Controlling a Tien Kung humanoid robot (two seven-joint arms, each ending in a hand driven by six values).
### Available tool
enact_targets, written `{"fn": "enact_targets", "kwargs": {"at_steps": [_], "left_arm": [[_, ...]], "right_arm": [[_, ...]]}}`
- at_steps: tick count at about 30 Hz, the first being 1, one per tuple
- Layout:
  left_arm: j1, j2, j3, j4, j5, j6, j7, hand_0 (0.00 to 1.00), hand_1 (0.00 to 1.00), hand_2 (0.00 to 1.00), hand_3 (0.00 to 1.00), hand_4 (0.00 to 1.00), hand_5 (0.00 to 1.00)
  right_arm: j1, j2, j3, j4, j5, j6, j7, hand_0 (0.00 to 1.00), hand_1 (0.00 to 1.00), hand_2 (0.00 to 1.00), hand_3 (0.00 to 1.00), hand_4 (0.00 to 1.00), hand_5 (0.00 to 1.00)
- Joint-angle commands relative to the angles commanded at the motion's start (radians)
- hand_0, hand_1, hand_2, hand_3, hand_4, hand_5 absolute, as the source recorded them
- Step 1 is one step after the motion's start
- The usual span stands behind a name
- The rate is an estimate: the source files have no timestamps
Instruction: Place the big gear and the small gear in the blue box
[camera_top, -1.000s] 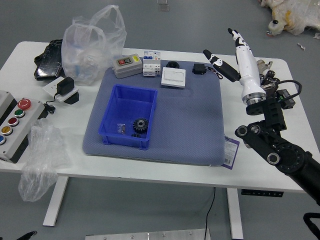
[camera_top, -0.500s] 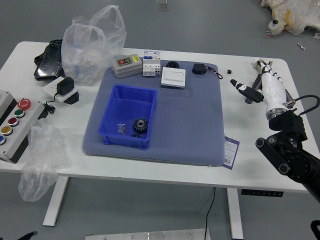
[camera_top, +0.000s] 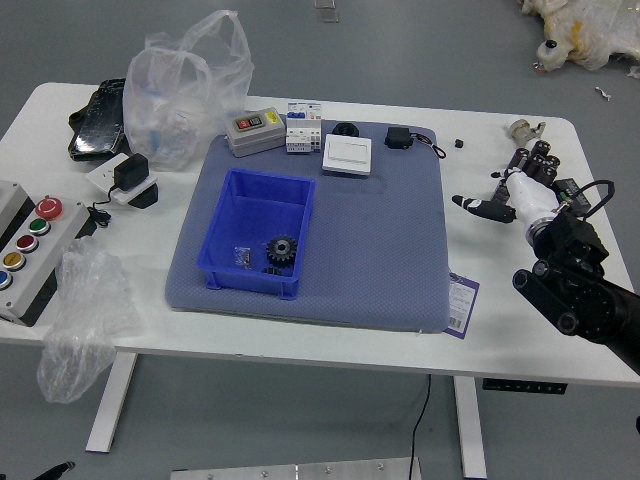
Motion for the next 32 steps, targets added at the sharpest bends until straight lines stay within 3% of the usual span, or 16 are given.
{"fn": "enact_targets", "kwargs": {"at_steps": [3,4,9,10,15,16,21,22,32], "left_arm": [[-0.001,0.000,0.001,0.000,-0.001,0.000,-0.001,0.656,0.555,0.571,0.717,0.730,0.631],[-0.001,0.000,0.001,0.000,-0.001,0.000,-0.001,0.656,0.555,0.571,0.715,0.730,0.629],[-0.003,0.000,0.002,0.000,-0.001,-0.001,-0.001,0.656,0.555,0.571,0.715,0.730,0.629],[-0.003,0.000,0.002,0.000,-0.001,-0.001,-0.001,0.656,0.555,0.571,0.715,0.729,0.626],[-0.003,0.000,0.003,0.000,-0.002,-0.001,-0.002,0.656,0.555,0.571,0.715,0.729,0.626],[-0.003,0.000,0.003,0.000,-0.002,-0.001,-0.002,0.656,0.555,0.570,0.713,0.726,0.623],[-0.003,0.000,0.003,0.000,-0.002,-0.001,-0.002,0.656,0.555,0.570,0.713,0.726,0.623],[-0.003,0.000,0.003,0.000,-0.002,-0.001,-0.002,0.656,0.555,0.570,0.713,0.726,0.623],[-0.004,0.000,0.005,0.001,-0.004,-0.001,-0.003,0.656,0.555,0.570,0.713,0.726,0.623]], "right_arm": [[0.014,-0.004,-0.029,-0.016,0.022,0.006,0.001,0.742,0.749,0.998,0.667,0.998,0.818],[0.018,-0.004,-0.037,-0.019,0.028,0.007,0.001,0.681,0.687,0.998,0.613,0.998,0.821],[0.031,-0.002,-0.066,-0.027,0.047,0.011,0.001,0.681,0.687,0.998,0.613,0.998,0.821],[0.032,-0.002,-0.070,-0.028,0.049,0.011,0.000,0.624,0.641,0.998,0.564,0.998,0.827],[0.036,0.000,-0.090,-0.034,0.066,0.015,0.001,0.624,0.641,0.998,0.564,0.998,0.827],[0.037,0.000,-0.095,-0.035,0.071,0.015,0.002,0.547,0.587,0.998,0.394,0.998,0.830],[0.039,0.001,-0.111,-0.039,0.088,0.027,0.003,0.547,0.587,0.998,0.394,0.998,0.830],[0.039,0.001,-0.115,-0.040,0.092,0.032,0.002,0.513,0.559,0.998,0.314,0.998,0.836],[0.041,0.006,-0.137,-0.048,0.116,0.056,-0.004,0.485,0.534,0.998,0.293,0.998,0.839]]}}
